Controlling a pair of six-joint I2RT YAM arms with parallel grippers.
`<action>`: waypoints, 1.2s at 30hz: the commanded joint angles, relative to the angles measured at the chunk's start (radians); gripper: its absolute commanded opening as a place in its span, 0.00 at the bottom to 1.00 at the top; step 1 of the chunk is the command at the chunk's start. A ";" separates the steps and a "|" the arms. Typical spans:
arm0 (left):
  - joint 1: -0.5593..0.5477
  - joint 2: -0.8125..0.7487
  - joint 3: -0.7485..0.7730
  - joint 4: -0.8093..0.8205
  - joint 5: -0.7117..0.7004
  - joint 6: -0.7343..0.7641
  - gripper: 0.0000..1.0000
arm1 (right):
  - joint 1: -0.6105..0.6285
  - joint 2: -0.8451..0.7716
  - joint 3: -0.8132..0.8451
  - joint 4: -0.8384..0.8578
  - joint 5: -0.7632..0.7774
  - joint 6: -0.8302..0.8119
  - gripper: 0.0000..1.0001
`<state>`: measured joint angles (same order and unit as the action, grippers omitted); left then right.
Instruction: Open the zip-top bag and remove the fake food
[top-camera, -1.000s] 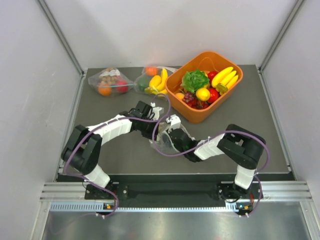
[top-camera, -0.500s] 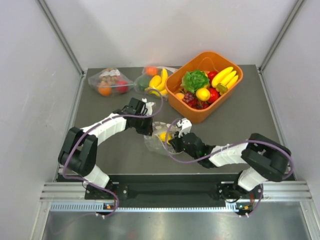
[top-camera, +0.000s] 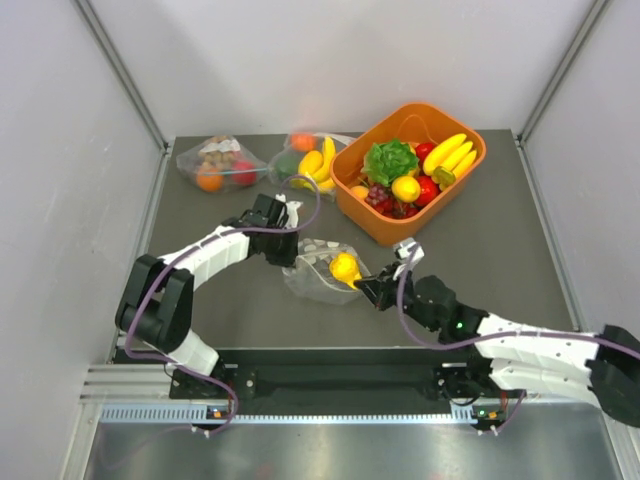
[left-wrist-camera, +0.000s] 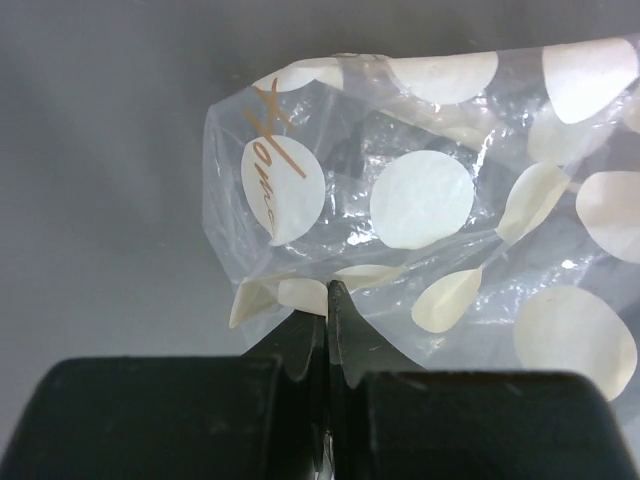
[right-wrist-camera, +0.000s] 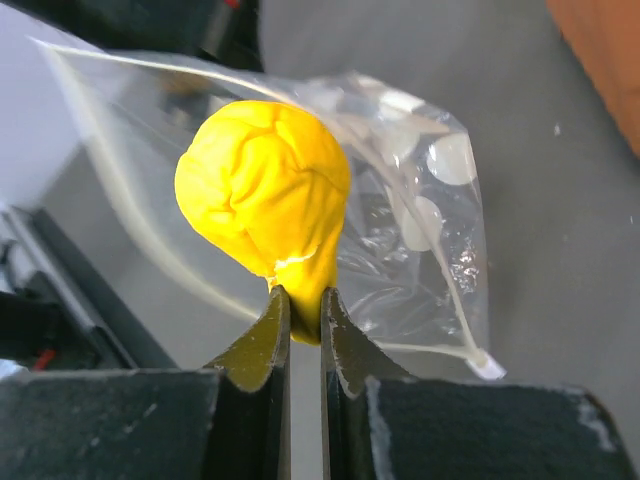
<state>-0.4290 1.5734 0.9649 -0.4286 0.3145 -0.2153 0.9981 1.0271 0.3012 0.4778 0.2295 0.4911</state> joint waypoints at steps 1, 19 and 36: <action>0.018 -0.007 0.032 -0.004 -0.061 -0.016 0.00 | -0.006 -0.171 -0.017 -0.071 -0.024 0.033 0.00; 0.088 -0.107 0.032 -0.015 -0.273 -0.036 0.76 | -0.007 -0.559 0.064 -0.473 0.080 -0.014 0.00; 0.088 -0.418 -0.023 0.019 -0.431 -0.029 0.92 | -0.027 -0.497 0.341 -0.645 0.238 -0.181 0.00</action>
<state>-0.3416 1.2160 0.9585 -0.4492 -0.0856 -0.2558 0.9951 0.4877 0.5240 -0.1673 0.4000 0.3889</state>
